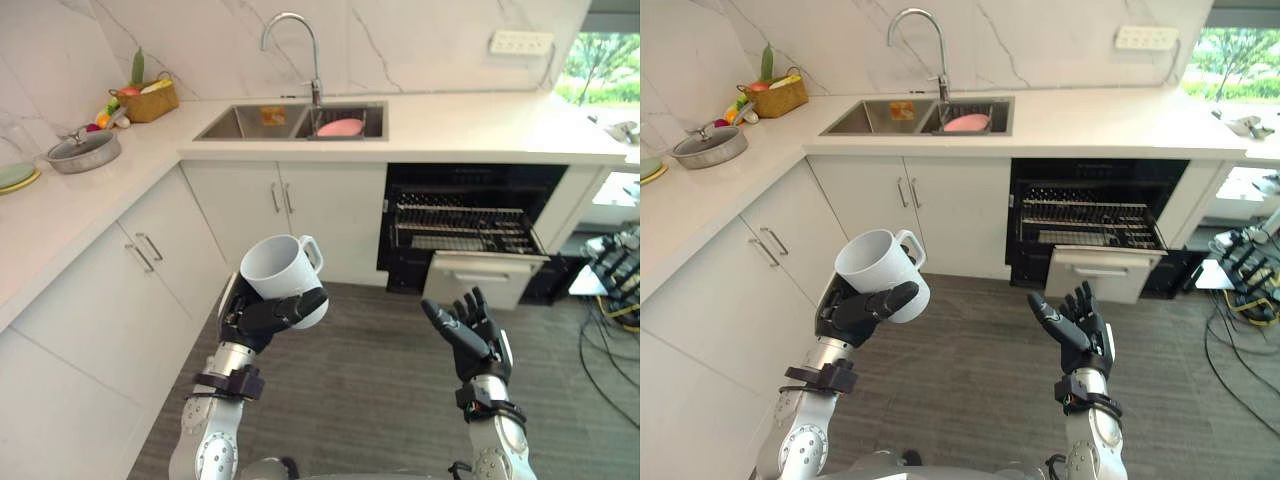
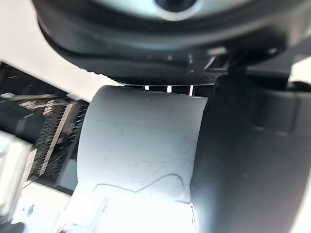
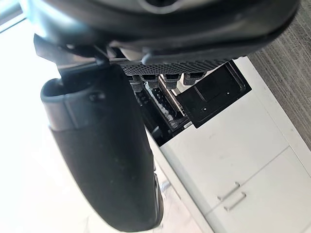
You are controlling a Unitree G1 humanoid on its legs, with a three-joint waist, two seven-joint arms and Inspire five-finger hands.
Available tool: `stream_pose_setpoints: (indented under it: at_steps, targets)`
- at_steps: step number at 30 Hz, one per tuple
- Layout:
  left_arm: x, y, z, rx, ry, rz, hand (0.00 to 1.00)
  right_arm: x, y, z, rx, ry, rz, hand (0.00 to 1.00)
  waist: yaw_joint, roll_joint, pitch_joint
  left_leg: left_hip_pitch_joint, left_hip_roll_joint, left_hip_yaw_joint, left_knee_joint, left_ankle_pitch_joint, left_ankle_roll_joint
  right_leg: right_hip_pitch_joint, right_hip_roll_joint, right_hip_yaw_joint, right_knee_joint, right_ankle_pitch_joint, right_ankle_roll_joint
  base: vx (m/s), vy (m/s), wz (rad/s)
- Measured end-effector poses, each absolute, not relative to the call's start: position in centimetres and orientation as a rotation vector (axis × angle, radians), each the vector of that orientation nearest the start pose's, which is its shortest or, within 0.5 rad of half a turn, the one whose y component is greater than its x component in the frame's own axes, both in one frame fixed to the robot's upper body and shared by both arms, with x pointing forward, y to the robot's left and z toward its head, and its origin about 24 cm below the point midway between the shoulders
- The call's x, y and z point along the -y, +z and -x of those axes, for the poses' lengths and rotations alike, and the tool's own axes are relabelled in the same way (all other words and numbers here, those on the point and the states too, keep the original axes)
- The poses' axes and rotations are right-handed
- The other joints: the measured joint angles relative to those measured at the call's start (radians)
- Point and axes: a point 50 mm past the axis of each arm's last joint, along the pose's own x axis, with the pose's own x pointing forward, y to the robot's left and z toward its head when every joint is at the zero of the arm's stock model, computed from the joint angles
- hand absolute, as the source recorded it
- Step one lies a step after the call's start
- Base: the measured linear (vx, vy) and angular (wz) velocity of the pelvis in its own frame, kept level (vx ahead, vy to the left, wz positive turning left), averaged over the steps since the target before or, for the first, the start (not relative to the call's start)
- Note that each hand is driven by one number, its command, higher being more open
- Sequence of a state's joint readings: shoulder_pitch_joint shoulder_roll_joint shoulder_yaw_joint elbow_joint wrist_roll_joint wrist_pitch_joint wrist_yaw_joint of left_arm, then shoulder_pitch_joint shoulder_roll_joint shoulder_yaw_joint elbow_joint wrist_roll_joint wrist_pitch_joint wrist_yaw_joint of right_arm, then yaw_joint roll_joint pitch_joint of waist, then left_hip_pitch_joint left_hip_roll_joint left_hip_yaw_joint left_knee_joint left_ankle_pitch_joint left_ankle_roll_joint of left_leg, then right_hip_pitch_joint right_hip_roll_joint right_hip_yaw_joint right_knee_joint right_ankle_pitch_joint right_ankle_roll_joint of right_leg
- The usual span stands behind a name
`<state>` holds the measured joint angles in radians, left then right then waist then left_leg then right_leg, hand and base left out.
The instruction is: Walk over to the sink, pick up the cup, carry it to the dishwasher, place the cup inside the dishwasher, then close the dishwasher door
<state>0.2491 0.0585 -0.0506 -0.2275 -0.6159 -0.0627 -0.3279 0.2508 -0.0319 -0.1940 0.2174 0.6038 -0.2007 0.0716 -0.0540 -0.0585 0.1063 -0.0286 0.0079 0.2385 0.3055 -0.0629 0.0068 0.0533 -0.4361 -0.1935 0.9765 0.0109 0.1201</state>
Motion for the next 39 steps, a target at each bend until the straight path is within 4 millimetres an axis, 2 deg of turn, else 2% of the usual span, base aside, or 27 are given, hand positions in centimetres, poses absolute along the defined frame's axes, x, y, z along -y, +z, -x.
stream_pose_setpoints:
  at_steps: [1, 2, 4, 6, 8, 9, 10, 12, 13, 14, 17, 18, 19, 20, 21, 23, 25, 26, 27, 28, 29, 31, 32, 33, 36, 38, 39]
  targets:
    - [-14.7, 5.5, -20.3, 0.140, -0.303, 0.553, 0.00, 22.5, -4.1, -17.0, -0.160, -0.390, -0.526, 1.00, -0.007, 0.008, -0.002, 0.026, 0.003, -0.006, -0.017, -0.006, 0.003, -0.020, 0.004, 0.013, 0.034, 0.032, 0.008, 0.46, 0.175, 0.29]
    - [-14.8, 5.8, -20.5, 0.161, -0.306, 0.544, 0.00, 22.0, -4.2, -16.9, -0.165, -0.386, -0.534, 1.00, -0.012, 0.019, 0.006, 0.085, 0.016, -0.015, -0.063, -0.018, 0.008, -0.103, 0.030, 0.023, 0.132, -0.088, -0.005, 0.39, 0.110, 0.13]
    - [-14.7, 6.1, -20.8, 0.168, -0.309, 0.538, 0.00, 21.4, -4.3, -16.9, -0.167, -0.378, -0.548, 1.00, -0.018, 0.025, 0.018, 0.154, 0.026, -0.021, -0.114, -0.023, 0.005, -0.168, 0.067, 0.003, 0.141, -0.171, -0.028, 0.41, 0.051, -0.01]
    - [-14.5, 6.7, -21.4, 0.187, -0.328, 0.516, 0.00, 21.2, -4.1, -16.1, -0.157, -0.382, -0.558, 1.00, -0.020, 0.044, 0.036, 0.245, 0.055, -0.024, -0.164, -0.064, -0.001, -0.247, 0.164, -0.033, -0.092, -0.222, -0.063, 0.36, -0.093, -0.06]
    - [-14.7, 7.3, -21.6, 0.210, -0.340, 0.501, 0.00, 21.4, -3.8, -15.6, -0.147, -0.386, -0.551, 1.00, -0.018, 0.042, 0.035, 0.258, 0.071, -0.012, -0.160, -0.103, -0.026, -0.256, 0.223, -0.083, -0.456, -0.167, -0.047, 0.30, -0.118, -0.12]
    - [-15.2, 7.7, -21.3, 0.225, -0.341, 0.472, 0.00, 21.3, -3.4, -15.5, -0.130, -0.378, -0.546, 1.00, -0.012, 0.005, 0.022, 0.278, 0.036, 0.004, -0.162, -0.135, -0.044, -0.262, 0.222, -0.152, -0.713, -0.047, -0.060, 0.41, -0.123, -0.29]
    - [-15.0, 7.5, -21.2, 0.212, -0.340, 0.468, 0.00, 22.0, -3.1, -15.6, -0.114, -0.373, -0.516, 1.00, -0.015, 0.012, 0.025, 0.324, 0.022, -0.001, -0.170, -0.164, -0.049, -0.243, 0.205, -0.179, -0.694, 0.038, -0.117, 0.44, -0.107, -0.40]
    - [-14.3, 7.2, -20.8, 0.199, -0.340, 0.478, 0.00, 22.9, -2.5, -16.1, -0.097, -0.357, -0.473, 1.00, -0.004, 0.082, 0.027, 0.364, 0.055, 0.020, -0.180, -0.210, -0.025, -0.240, 0.225, -0.221, -0.657, 0.020, -0.143, 0.43, -0.038, -0.58]
    - [-13.9, 7.3, -20.9, 0.197, -0.347, 0.477, 0.00, 22.9, -2.3, -16.5, -0.091, -0.361, -0.472, 1.00, -0.001, 0.111, 0.020, 0.375, 0.074, 0.019, -0.167, -0.232, -0.010, -0.250, 0.259, -0.193, -0.621, -0.006, -0.176, 0.39, -0.041, -0.56]
    - [-13.7, 7.3, -20.9, 0.195, -0.351, 0.481, 0.00, 22.8, -2.3, -16.6, -0.091, -0.364, -0.475, 1.00, 0.000, 0.123, 0.013, 0.377, 0.085, 0.015, -0.146, -0.234, -0.010, -0.254, 0.271, -0.187, -0.599, -0.029, -0.178, 0.37, -0.097, -0.45]
    - [-12.6, 7.1, -20.8, 0.177, -0.387, 0.501, 0.00, 21.6, -2.5, -16.7, -0.102, -0.376, -0.500, 1.00, -0.003, 0.129, 0.003, 0.285, 0.162, 0.017, 0.174, -0.198, -0.028, -0.206, 0.293, -0.195, -0.560, -0.112, -0.189, 0.34, -0.149, -0.11]
    - [-11.8, 7.2, -20.8, 0.175, -0.416, 0.503, 0.00, 21.5, -2.3, -16.8, -0.094, -0.389, -0.499, 1.00, -0.010, 0.132, 0.004, 0.228, 0.205, 0.018, 0.330, -0.143, -0.072, -0.167, 0.303, -0.209, -0.563, -0.140, -0.181, 0.44, -0.100, 0.22]
    - [-11.1, 7.1, -20.7, 0.169, -0.442, 0.502, 0.00, 21.6, -1.9, -16.8, -0.068, -0.388, -0.486, 1.00, -0.015, 0.135, 0.003, 0.162, 0.248, 0.008, 0.487, -0.025, -0.157, -0.128, 0.313, -0.208, -0.574, -0.162, -0.183, 0.46, -0.081, 0.14]
    - [-10.7, 7.0, -20.6, 0.164, -0.456, 0.496, 0.00, 21.7, -1.5, -16.9, -0.052, -0.386, -0.473, 1.00, -0.012, 0.131, 0.005, 0.131, 0.267, 0.002, 0.561, 0.026, -0.186, -0.106, 0.317, -0.204, -0.586, -0.172, -0.187, 0.46, -0.042, -0.04]
    - [-9.9, 6.8, -20.5, 0.148, -0.483, 0.494, 0.00, 21.9, -0.6, -17.2, -0.010, -0.377, -0.447, 1.00, -0.007, 0.142, 0.000, 0.062, 0.306, 0.013, 0.687, 0.024, -0.195, -0.068, 0.325, -0.197, -0.617, -0.180, -0.182, 0.39, -0.001, -0.20]
    - [-9.4, 6.2, -20.4, 0.122, -0.501, 0.491, 0.00, 22.0, 0.8, -17.9, 0.061, -0.356, -0.414, 1.00, -0.010, 0.142, 0.001, 0.001, 0.335, 0.067, 0.738, -0.066, -0.141, -0.004, 0.327, -0.163, -0.668, -0.185, -0.175, 0.37, 0.005, -0.52]
    - [-9.5, 5.8, -20.5, 0.109, -0.481, 0.493, 0.00, 21.8, 1.8, -19.2, 0.111, -0.326, -0.418, 1.00, 0.006, 0.137, 0.002, -0.023, 0.330, 0.089, 0.592, -0.129, -0.114, 0.029, 0.316, -0.091, -0.695, -0.190, -0.163, 0.28, 0.049, -1.07]
    - [-9.7, 5.6, -20.5, 0.108, -0.468, 0.495, 0.00, 21.6, 2.2, -19.9, 0.131, -0.310, -0.422, 1.00, 0.014, 0.135, 0.002, -0.022, 0.308, 0.062, 0.383, -0.133, -0.118, 0.036, 0.302, -0.041, -0.697, -0.186, -0.136, 0.30, 0.152, -1.29]
    - [-10.0, 5.6, -20.5, 0.115, -0.450, 0.490, 0.00, 21.4, 2.5, -20.3, 0.143, -0.290, -0.417, 1.00, 0.014, 0.134, 0.001, -0.003, 0.276, -0.002, 0.121, -0.124, -0.126, 0.029, 0.288, 0.010, -0.695, -0.186, -0.121, 0.30, 0.193, -1.31]
    - [-10.2, 5.6, -20.5, 0.126, -0.438, 0.486, 0.00, 21.3, 2.6, -20.4, 0.142, -0.279, -0.411, 1.00, 0.014, 0.134, 0.001, 0.006, 0.261, -0.045, -0.009, -0.109, -0.131, 0.023, 0.283, 0.040, -0.693, -0.189, -0.117, 0.39, 0.340, -1.63]
    - [-10.5, 5.8, -20.4, 0.151, -0.414, 0.492, 0.00, 21.2, 2.3, -20.4, 0.128, -0.249, -0.396, 1.00, 0.013, 0.134, 0.000, 0.001, 0.238, -0.145, -0.208, -0.065, -0.155, -0.001, 0.264, 0.124, -0.680, -0.201, -0.073, 0.38, 0.420, -1.36]
    - [-10.5, 5.9, -20.3, 0.149, -0.412, 0.511, 0.00, 21.6, 1.9, -19.8, 0.105, -0.249, -0.376, 1.00, 0.008, 0.142, -0.005, -0.021, 0.232, -0.143, -0.207, -0.044, -0.155, -0.020, 0.251, 0.167, -0.665, -0.222, -0.032, 0.35, 0.509, -1.09]
    - [-10.4, 5.7, -20.2, 0.128, -0.429, 0.573, 0.00, 22.7, 1.0, -18.6, 0.057, -0.284, -0.359, 1.00, -0.003, 0.154, -0.019, -0.022, 0.214, -0.098, -0.154, 0.064, -0.156, -0.014, 0.231, 0.213, -0.635, -0.263, 0.033, 0.27, 0.500, -0.83]
    - [-10.4, 5.6, -20.2, 0.126, -0.435, 0.576, 0.00, 22.9, 0.7, -18.2, 0.044, -0.303, -0.360, 1.00, -0.005, 0.139, -0.021, -0.019, 0.194, -0.094, -0.127, 0.088, -0.172, -0.005, 0.204, 0.219, -0.633, -0.272, 0.046, 0.29, 0.506, -0.73]
    - [-11.2, 6.0, -20.4, 0.139, -0.455, 0.526, 0.00, 22.9, -0.3, -17.0, 0.011, -0.395, -0.406, 1.00, -0.029, 0.050, -0.037, -0.015, 0.075, -0.050, -0.098, 0.025, -0.110, -0.006, 0.060, 0.187, -0.631, -0.254, 0.066, 0.22, 0.315, -0.16]
    - [-11.3, 6.4, -20.9, 0.149, -0.459, 0.521, 0.00, 23.2, -0.4, -16.7, 0.010, -0.420, -0.421, 1.00, -0.029, 0.045, -0.035, -0.016, 0.047, -0.034, -0.067, 0.006, -0.089, -0.031, 0.029, 0.157, -0.594, -0.193, 0.067, 0.27, 0.355, -0.09]
    - [-11.0, 6.8, -21.3, 0.161, -0.478, 0.517, 0.00, 23.4, -0.5, -16.5, 0.012, -0.438, -0.443, 1.00, -0.031, 0.043, -0.033, -0.011, 0.038, -0.034, -0.043, -0.017, -0.075, -0.053, 0.011, 0.130, -0.531, -0.162, 0.044, 0.21, 0.304, -0.01]
